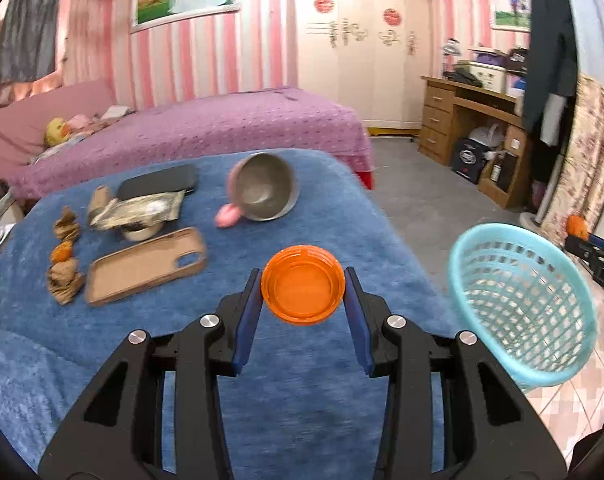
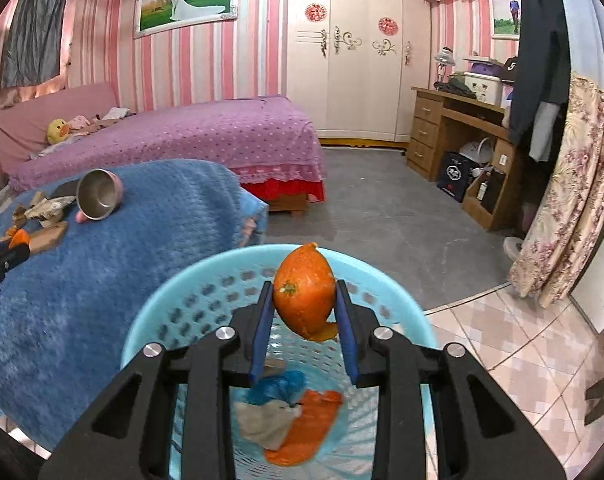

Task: Collect trash
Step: 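Carry the orange bowl and tangerine over the blue basket and open both grippers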

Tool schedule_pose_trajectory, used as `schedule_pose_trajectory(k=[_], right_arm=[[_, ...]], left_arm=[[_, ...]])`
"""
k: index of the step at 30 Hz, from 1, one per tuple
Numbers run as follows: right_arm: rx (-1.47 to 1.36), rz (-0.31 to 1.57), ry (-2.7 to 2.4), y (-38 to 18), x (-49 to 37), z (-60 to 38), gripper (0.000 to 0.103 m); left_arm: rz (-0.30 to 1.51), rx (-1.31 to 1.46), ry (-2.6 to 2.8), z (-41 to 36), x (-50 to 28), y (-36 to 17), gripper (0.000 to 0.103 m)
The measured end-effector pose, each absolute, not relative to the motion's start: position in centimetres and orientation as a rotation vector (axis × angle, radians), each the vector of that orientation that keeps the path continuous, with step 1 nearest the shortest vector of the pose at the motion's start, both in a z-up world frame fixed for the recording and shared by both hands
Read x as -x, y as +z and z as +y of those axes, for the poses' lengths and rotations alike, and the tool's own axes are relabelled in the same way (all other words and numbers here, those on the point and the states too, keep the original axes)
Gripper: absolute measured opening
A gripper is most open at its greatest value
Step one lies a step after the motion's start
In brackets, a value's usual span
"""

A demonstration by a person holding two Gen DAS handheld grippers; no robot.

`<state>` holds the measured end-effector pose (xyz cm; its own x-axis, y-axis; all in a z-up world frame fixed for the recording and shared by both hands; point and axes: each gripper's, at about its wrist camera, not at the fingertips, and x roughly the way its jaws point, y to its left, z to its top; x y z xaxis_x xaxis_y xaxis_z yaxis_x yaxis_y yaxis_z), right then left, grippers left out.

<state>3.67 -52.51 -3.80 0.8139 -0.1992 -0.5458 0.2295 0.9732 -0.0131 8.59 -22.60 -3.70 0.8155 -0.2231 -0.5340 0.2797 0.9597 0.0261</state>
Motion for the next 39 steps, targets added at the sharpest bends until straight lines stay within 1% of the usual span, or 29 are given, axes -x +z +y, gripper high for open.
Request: schedule_pose_trajectory(k=[12,17,26,28,29,32,34,37,39], right_arm=[[-0.099,0.577,-0.273,-4.5,-3.1,-57.1,0.031],[-0.113,0.592,-0.289,-5.0,-3.4,-57.9,0.030],[-0.168,0.594,-0.296,-5.3,-3.3,-58.9,0.030],[-0.160,0.601,-0.292,-5.4,-3.5,-58.7,0.030],[-0.161,0.602,-0.288,-5.4,-3.6,-58.6,0.030],[-0.155,0.606,-0.283,-5.5,-3.7,-58.3,0.030],[-0.154,0.605,-0.282,-5.4,-3.7,-58.3,0.031],[-0.154,0.606,-0.281,-5.5,-3.7,-58.1,0.031],[-0.149,0.609,-0.278,-5.5,-3.9,-57.8,0.031]], left_arm=[[0.541,-0.133,-0.422,-31.7,-7.2,-4.3,0.039],[0.567,-0.136,-0.464,-35.7,-7.3,-4.5,0.039],[0.593,-0.150,-0.482,-38.1,-8.6,-5.5,0.040],[0.594,-0.161,-0.459,-37.9,-8.8,-5.8,0.049],[0.595,-0.159,-0.452,-37.7,-9.0,-5.8,0.057],[0.601,-0.156,-0.421,-36.7,-9.6,-6.0,0.069],[0.598,-0.144,-0.390,-35.8,-10.0,-5.9,0.085],[0.591,-0.123,-0.350,-34.2,-10.6,-5.7,0.091],[0.595,-0.111,-0.336,-33.3,-10.7,-5.6,0.093]])
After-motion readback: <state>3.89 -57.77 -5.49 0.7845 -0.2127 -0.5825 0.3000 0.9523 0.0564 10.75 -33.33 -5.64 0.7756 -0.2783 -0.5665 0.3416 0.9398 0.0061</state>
